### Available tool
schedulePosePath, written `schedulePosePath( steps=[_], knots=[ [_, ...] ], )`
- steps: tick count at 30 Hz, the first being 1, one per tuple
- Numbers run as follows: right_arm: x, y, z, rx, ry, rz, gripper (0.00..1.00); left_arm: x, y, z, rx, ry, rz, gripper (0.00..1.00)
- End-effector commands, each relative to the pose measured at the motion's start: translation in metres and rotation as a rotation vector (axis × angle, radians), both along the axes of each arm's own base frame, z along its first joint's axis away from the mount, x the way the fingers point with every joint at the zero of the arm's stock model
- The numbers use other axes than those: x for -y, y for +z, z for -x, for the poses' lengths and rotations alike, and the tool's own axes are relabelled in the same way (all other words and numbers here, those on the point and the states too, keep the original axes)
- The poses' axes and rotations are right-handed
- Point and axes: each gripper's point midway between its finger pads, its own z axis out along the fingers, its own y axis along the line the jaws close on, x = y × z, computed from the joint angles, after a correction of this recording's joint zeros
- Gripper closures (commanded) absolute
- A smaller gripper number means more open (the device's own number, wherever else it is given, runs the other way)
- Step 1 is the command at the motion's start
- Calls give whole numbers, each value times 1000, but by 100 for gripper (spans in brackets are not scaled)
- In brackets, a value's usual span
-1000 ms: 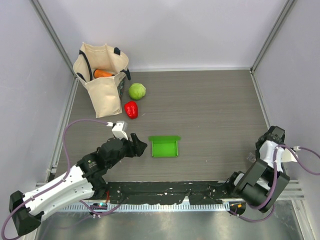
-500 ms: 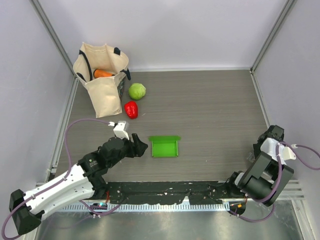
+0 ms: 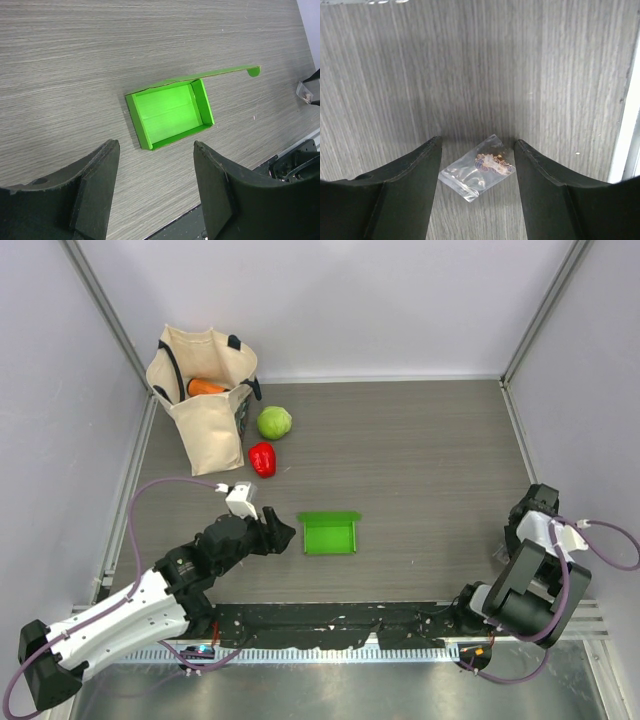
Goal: Fold the paper box
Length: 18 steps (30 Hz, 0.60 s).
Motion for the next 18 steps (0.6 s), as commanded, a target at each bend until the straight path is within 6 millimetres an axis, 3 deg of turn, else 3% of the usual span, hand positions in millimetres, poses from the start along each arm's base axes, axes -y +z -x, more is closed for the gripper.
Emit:
schedulePosePath(
  steps=[1, 9, 14, 18],
  knots=[
    [-41, -24, -6, 24, 3, -121, 36, 7, 30, -6, 53, 0, 70, 36],
    [-52, -26, -8, 33, 19, -93, 42, 3, 29, -6, 60, 6, 62, 36],
    [-49, -24, -12, 31, 36, -67, 68, 1, 28, -5, 62, 8, 55, 36],
    [-46, -12, -17, 71, 54, -12, 75, 1, 29, -5, 64, 9, 53, 36]
  ],
)
